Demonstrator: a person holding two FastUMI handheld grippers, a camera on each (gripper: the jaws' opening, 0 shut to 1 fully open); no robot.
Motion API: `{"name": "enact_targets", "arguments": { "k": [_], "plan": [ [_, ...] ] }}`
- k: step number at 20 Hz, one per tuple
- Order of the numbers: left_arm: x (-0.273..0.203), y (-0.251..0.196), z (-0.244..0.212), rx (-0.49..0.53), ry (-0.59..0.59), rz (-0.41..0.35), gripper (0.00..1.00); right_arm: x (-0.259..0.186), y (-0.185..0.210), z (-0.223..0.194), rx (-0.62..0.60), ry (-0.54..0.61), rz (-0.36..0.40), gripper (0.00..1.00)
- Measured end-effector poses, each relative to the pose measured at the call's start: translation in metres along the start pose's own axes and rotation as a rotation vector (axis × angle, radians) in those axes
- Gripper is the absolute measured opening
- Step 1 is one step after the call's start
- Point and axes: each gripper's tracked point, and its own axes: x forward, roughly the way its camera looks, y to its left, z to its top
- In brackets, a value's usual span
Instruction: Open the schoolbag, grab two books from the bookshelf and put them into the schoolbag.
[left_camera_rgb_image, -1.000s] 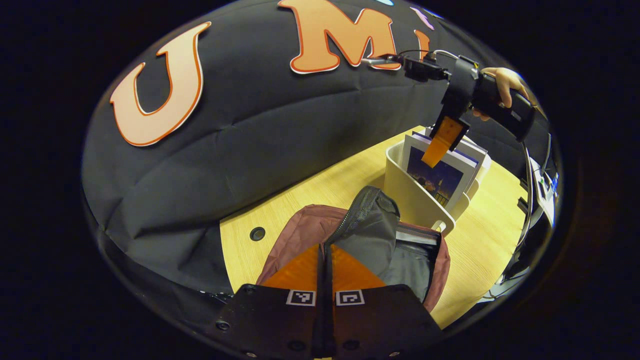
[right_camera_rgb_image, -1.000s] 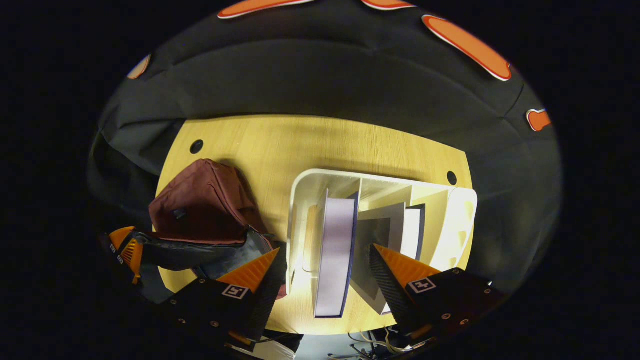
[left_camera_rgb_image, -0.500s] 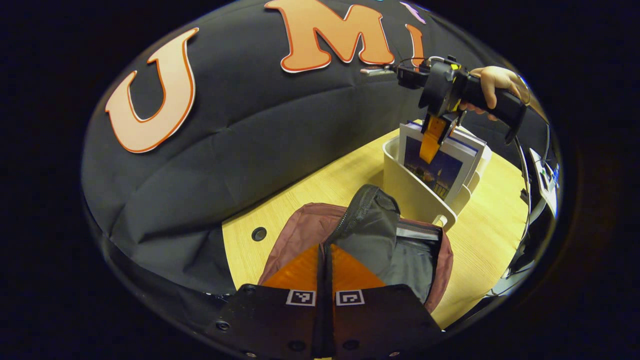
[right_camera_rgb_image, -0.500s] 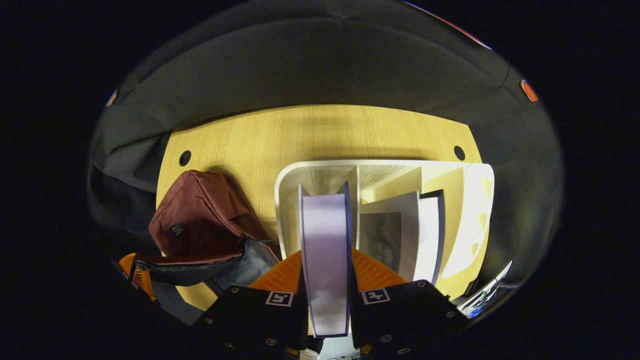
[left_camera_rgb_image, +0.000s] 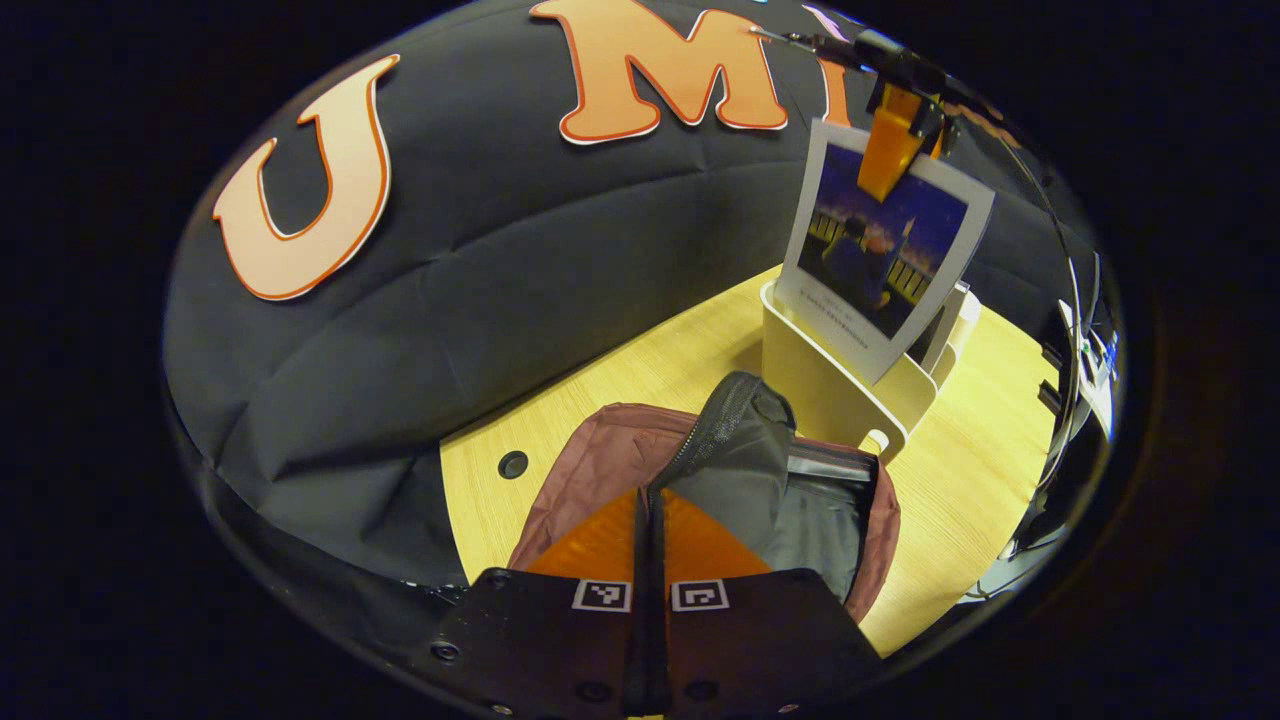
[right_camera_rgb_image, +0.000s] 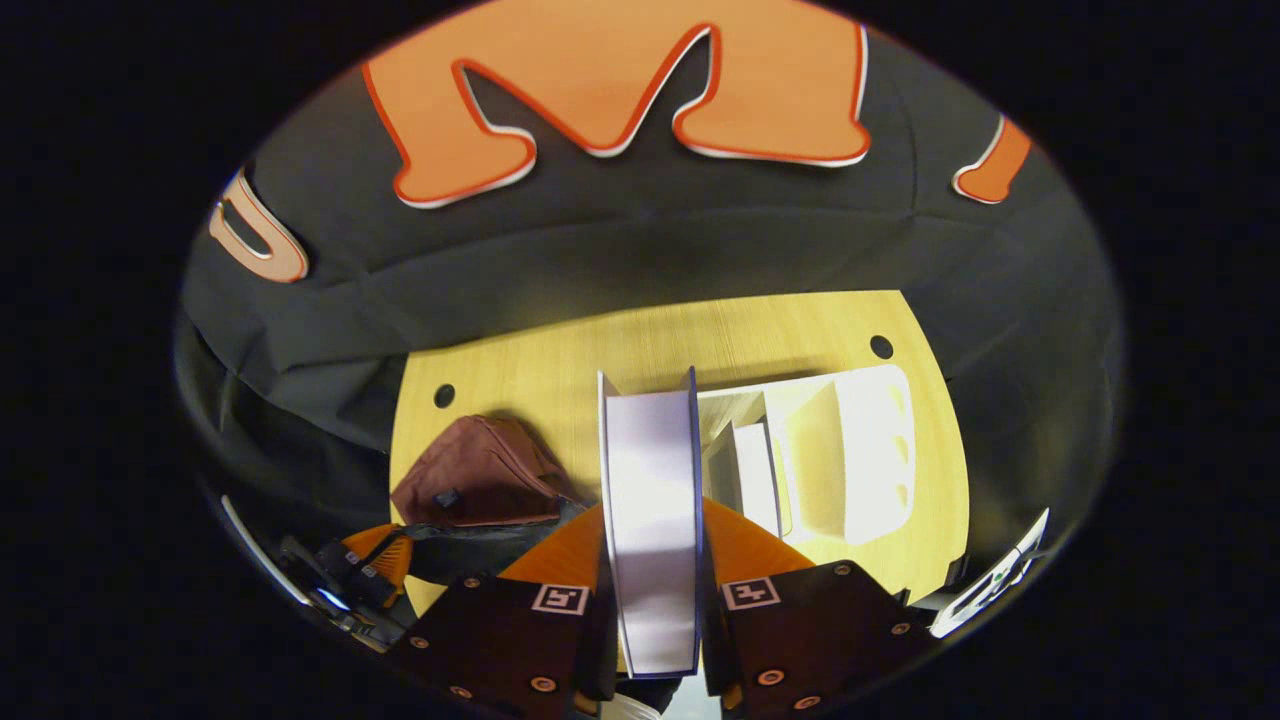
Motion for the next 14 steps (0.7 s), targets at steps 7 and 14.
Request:
{"name": "enact_targets", "arguments": {
  "k": [7, 14],
  "plan": [
    [0.000, -0.006, 0.002, 0.016, 0.000, 0.023, 0.01, -0.073, -0.007, -0.039, 0.155, -0.168, 0.210, 0.33],
    [-0.002, -0.011, 0.005, 0.019, 0.005, 0.016, 0.01, -0.064, -0.023, -0.140, 0.446, -0.213, 0.408, 0.33]
  ]
}}
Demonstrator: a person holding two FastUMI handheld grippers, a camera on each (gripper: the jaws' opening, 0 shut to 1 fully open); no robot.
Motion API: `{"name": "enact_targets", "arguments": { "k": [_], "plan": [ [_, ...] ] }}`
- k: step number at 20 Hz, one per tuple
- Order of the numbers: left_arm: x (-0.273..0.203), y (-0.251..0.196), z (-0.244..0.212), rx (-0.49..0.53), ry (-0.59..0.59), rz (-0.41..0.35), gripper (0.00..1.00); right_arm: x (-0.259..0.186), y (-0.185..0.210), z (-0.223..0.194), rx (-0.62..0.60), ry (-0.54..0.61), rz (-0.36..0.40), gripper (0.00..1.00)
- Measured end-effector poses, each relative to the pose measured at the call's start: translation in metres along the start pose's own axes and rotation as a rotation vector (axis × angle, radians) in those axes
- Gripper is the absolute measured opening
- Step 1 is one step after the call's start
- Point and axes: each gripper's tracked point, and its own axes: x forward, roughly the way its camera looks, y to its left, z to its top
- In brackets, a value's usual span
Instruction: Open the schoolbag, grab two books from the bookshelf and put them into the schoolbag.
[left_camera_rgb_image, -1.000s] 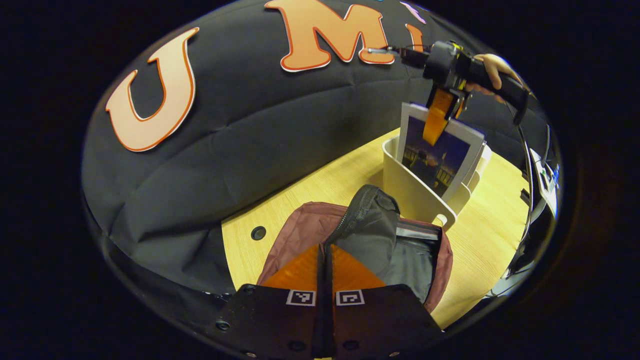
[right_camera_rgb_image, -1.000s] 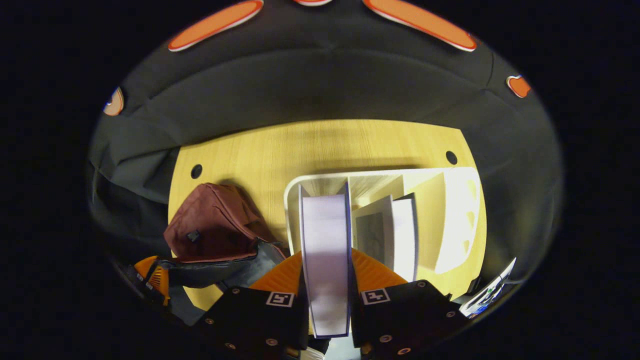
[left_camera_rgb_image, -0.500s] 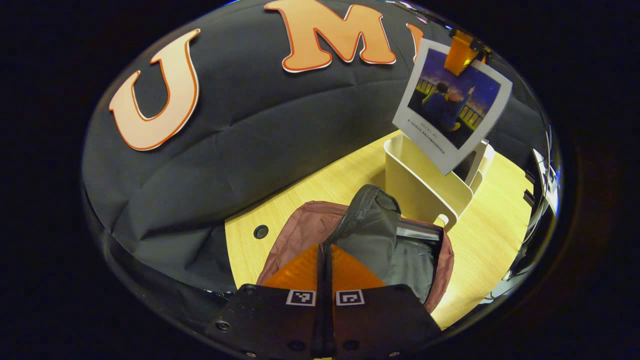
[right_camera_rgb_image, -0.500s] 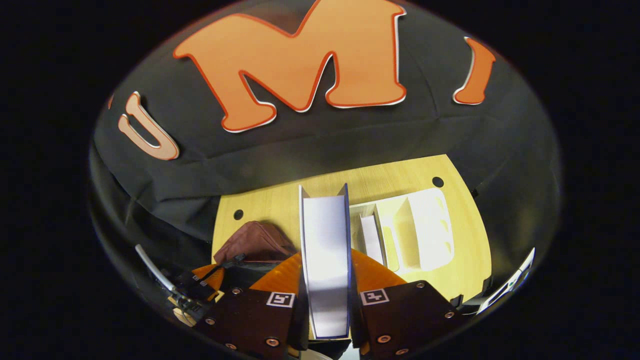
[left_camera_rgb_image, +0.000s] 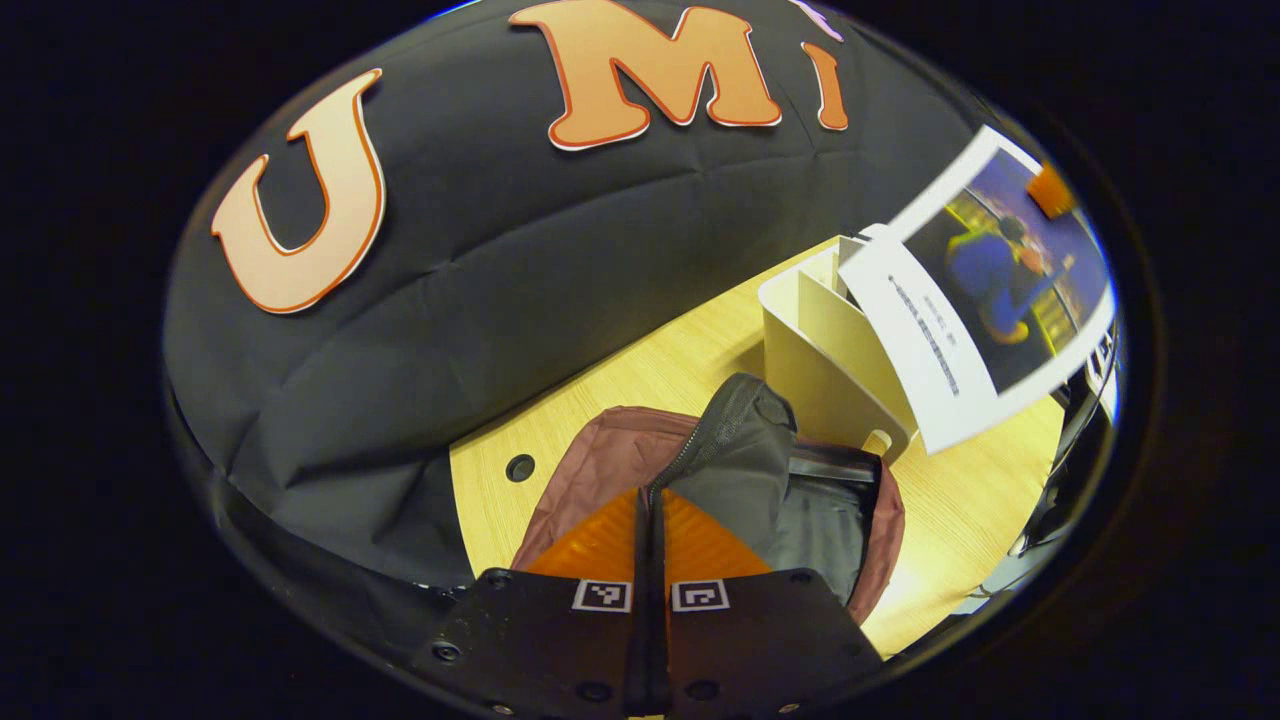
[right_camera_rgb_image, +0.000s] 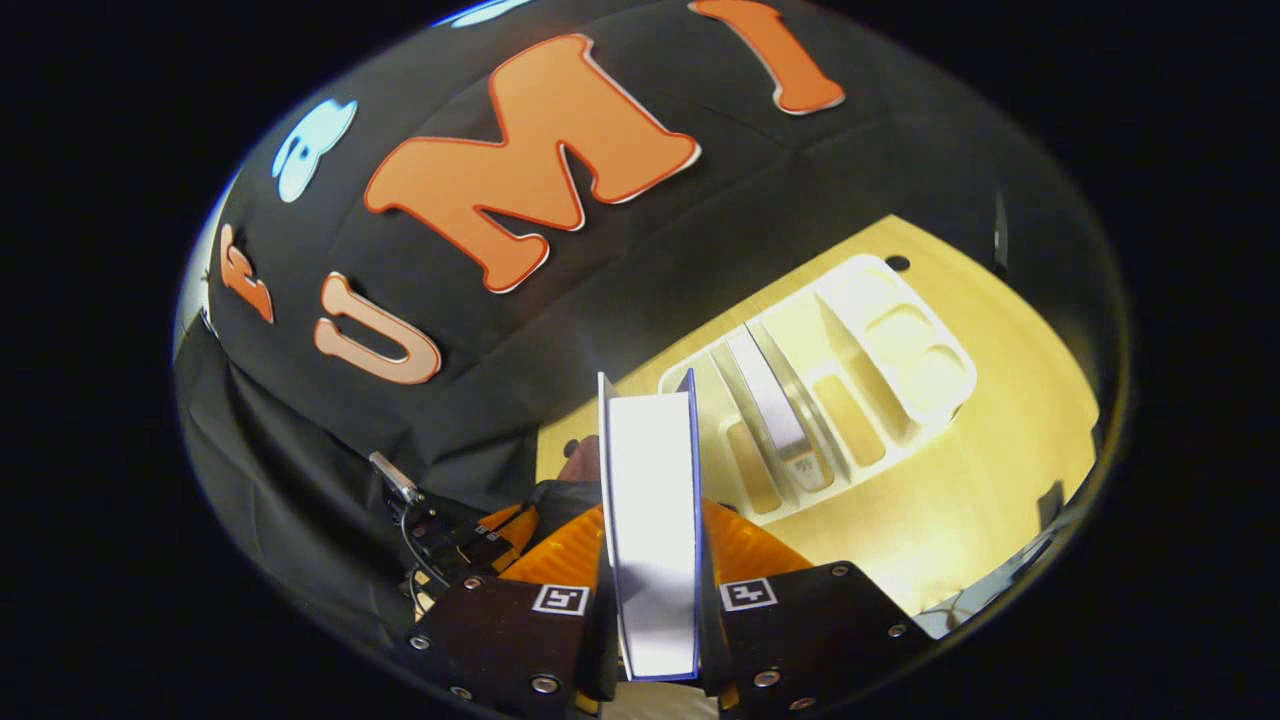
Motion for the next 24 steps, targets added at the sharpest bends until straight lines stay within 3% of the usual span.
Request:
{"name": "enact_targets", "arguments": {
  "k": [6, 11, 17, 24],
  "plan": [
    [-0.004, -0.005, 0.003, 0.005, -0.001, 0.004, 0.01, 0.027, -0.029, -0.089, 0.263, 0.031, 0.155, 0.33],
    [-0.008, -0.012, 0.004, -0.001, 0.002, -0.002, 0.01, 0.074, -0.039, -0.155, 0.377, 0.103, 0.189, 0.33],
    [-0.020, -0.023, 0.010, 0.028, -0.015, -0.007, 0.01, 0.144, -0.043, -0.191, 0.510, 0.119, 0.182, 0.33],
    [-0.033, -0.037, 0.011, 0.095, -0.027, -0.023, 0.01, 0.216, -0.020, -0.191, 0.628, 0.010, 0.218, 0.33]
  ]
}}
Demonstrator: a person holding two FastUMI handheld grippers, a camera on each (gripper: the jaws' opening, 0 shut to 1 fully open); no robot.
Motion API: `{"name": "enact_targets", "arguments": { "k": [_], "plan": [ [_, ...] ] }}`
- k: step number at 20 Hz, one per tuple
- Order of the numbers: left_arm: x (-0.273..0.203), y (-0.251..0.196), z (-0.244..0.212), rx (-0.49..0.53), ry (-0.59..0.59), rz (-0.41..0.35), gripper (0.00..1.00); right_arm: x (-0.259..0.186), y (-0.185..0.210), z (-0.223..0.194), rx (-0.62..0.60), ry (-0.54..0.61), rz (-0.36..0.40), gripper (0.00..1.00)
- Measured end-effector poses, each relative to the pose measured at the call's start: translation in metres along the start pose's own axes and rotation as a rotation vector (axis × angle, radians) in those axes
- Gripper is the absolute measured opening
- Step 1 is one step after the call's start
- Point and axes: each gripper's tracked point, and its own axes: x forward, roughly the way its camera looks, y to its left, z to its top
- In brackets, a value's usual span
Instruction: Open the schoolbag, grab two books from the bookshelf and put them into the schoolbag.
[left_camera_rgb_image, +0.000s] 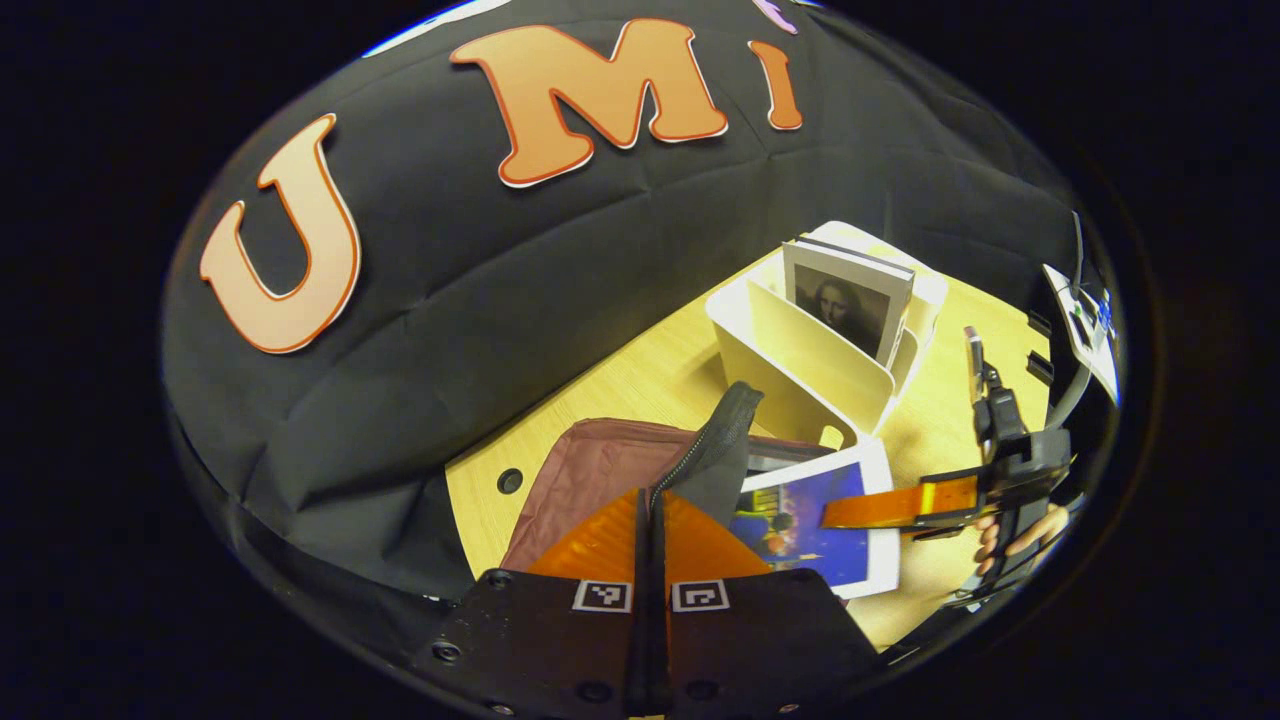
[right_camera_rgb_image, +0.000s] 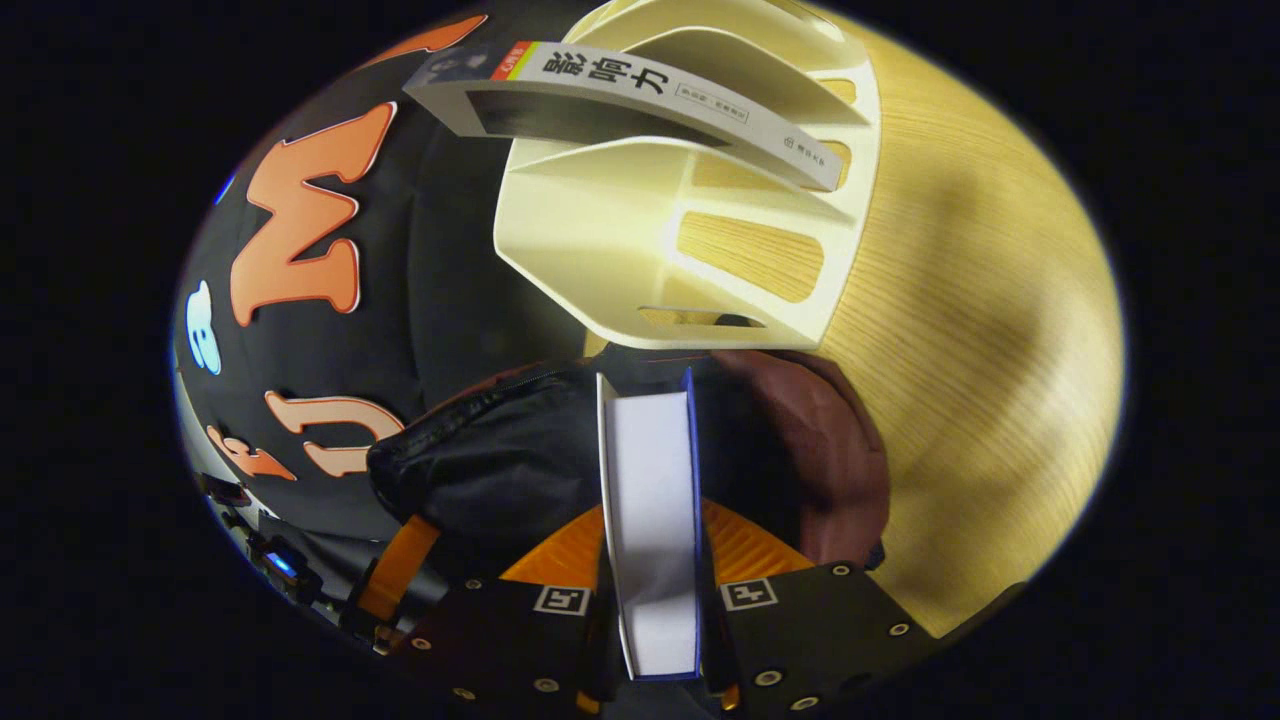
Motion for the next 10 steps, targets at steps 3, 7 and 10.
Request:
{"name": "enact_targets", "arguments": {
  "k": [3, 7, 10],
  "plan": [
    [-0.003, -0.006, -0.001, 0.010, -0.001, -0.020, 0.01, 0.026, 0.009, 0.000, -0.005, -0.026, 0.011, 0.32],
    [-0.004, -0.001, -0.003, 0.006, 0.002, -0.014, 0.01, 0.045, 0.016, 0.000, -0.049, -0.059, -0.010, 0.33],
    [-0.002, 0.000, -0.008, -0.009, 0.014, -0.016, 0.01, 0.048, 0.008, -0.005, -0.033, -0.040, -0.055, 0.36]
  ]
}}
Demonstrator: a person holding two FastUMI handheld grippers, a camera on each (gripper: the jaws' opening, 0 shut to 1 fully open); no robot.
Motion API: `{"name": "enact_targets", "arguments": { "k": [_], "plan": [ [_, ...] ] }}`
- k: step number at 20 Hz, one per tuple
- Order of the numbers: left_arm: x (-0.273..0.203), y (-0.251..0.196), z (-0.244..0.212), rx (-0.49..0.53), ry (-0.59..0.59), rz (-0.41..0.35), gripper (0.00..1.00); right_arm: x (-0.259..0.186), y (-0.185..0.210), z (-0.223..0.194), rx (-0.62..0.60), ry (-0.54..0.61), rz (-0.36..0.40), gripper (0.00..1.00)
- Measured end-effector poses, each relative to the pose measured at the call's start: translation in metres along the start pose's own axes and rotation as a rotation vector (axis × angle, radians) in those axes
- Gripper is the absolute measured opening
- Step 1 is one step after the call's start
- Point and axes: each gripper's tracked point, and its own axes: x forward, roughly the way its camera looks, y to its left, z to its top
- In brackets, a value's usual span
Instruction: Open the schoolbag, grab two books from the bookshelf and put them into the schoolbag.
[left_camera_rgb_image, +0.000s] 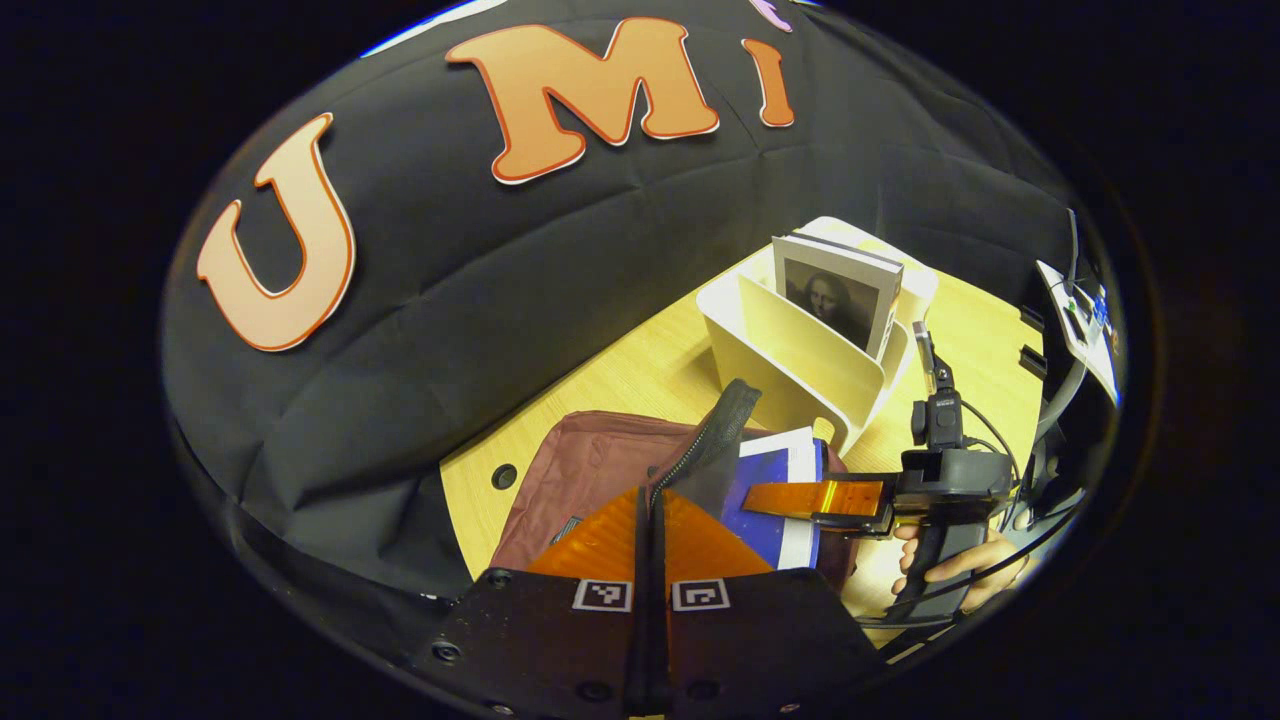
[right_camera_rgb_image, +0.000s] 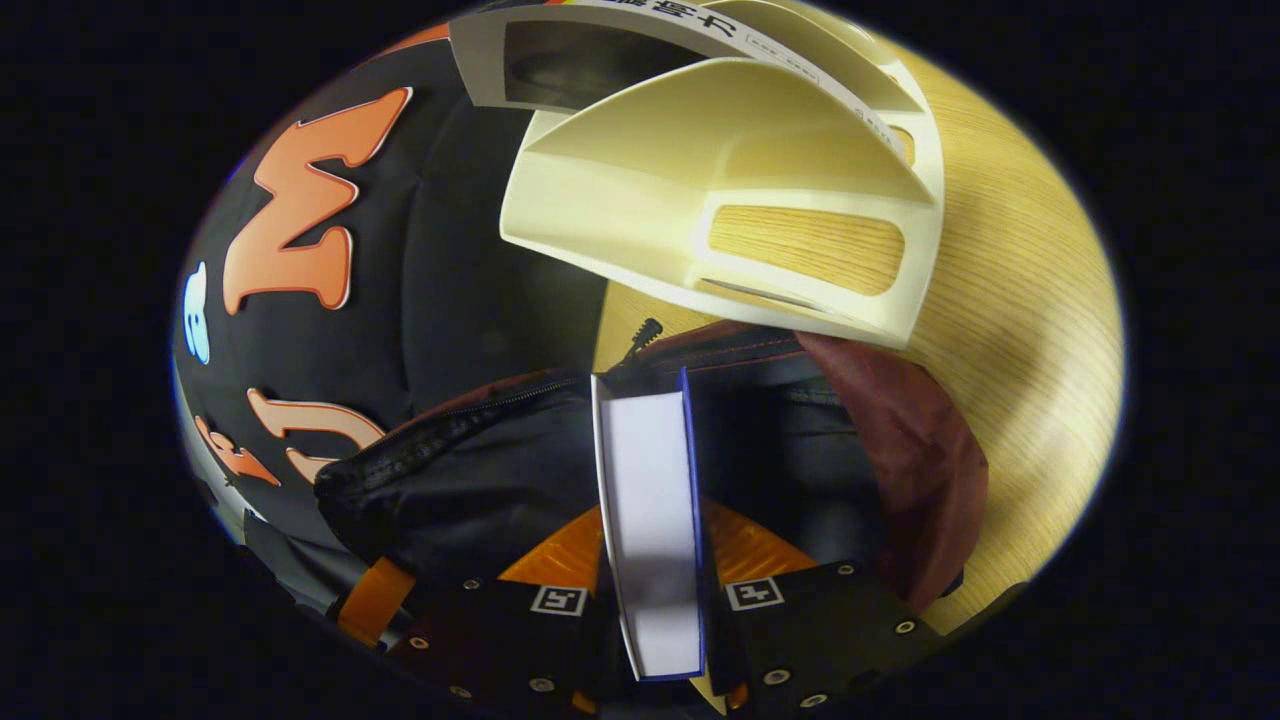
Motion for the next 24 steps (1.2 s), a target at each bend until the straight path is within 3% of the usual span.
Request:
{"name": "enact_targets", "arguments": {
  "k": [1, 2, 4, 5, 6, 7, 8, 9, 10, 18, 19, 20, 21, 22, 24],
  "plan": [
    [0.002, 0.000, -0.002, -0.008, 0.006, -0.003, 0.01, 0.001, -0.010, 0.002, 0.002, 0.006, -0.046, 0.38],
    [0.003, 0.000, -0.005, -0.019, 0.009, -0.005, 0.01, -0.002, -0.018, 0.001, -0.003, 0.002, -0.075, 0.63],
    [0.006, 0.001, -0.007, -0.044, 0.012, -0.010, 0.01, -0.008, -0.026, -0.001, -0.006, 0.025, -0.102, 0.68],
    [0.007, 0.001, -0.009, -0.055, 0.014, -0.013, 0.01, -0.013, -0.029, -0.002, -0.005, 0.033, -0.116, 0.78],
    [0.008, 0.003, -0.009, -0.065, 0.014, -0.011, 0.01, -0.017, -0.032, -0.002, -0.012, 0.038, -0.126, 0.93],
    [0.009, 0.006, -0.009, -0.073, 0.013, -0.012, 0.01, -0.023, -0.036, -0.002, -0.020, 0.045, -0.138, 0.96],
    [0.009, 0.007, -0.009, -0.081, 0.011, -0.015, 0.09, -0.030, -0.038, 0.000, -0.027, 0.053, -0.145, 0.97],
    [0.009, 0.009, -0.009, -0.091, 0.009, -0.015, 0.09, -0.037, -0.040, 0.002, -0.031, 0.055, -0.148, 0.97],
    [0.008, 0.010, -0.009, -0.102, 0.008, -0.016, 0.01, -0.045, -0.041, 0.007, -0.035, 0.053, -0.151, 0.98],
    [0.010, 0.011, -0.018, -0.150, 0.003, -0.029, 0.01, -0.125, -0.014, 0.087, -0.083, -0.086, -0.108, 0.97],
    [0.009, 0.010, -0.020, -0.153, 0.003, -0.032, 0.01, -0.135, -0.013, 0.102, -0.131, -0.111, -0.133, 0.97],
    [0.009, 0.010, -0.020, -0.156, 0.003, -0.035, 0.09, -0.147, -0.012, 0.117, -0.194, -0.130, -0.166, 0.97],
    [0.010, 0.010, -0.022, -0.159, 0.002, -0.036, 0.09, -0.159, -0.007, 0.131, -0.254, -0.149, -0.190, 0.97],
    [0.011, 0.011, -0.022, -0.162, 0.002, -0.036, 0.01, -0.169, 0.003, 0.144, -0.304, -0.161, -0.202, 0.98],
    [0.011, 0.011, -0.023, -0.166, 0.005, -0.038, 0.01, -0.184, 0.033, 0.166, -0.420, -0.166, -0.203, 0.97]
  ]
}}
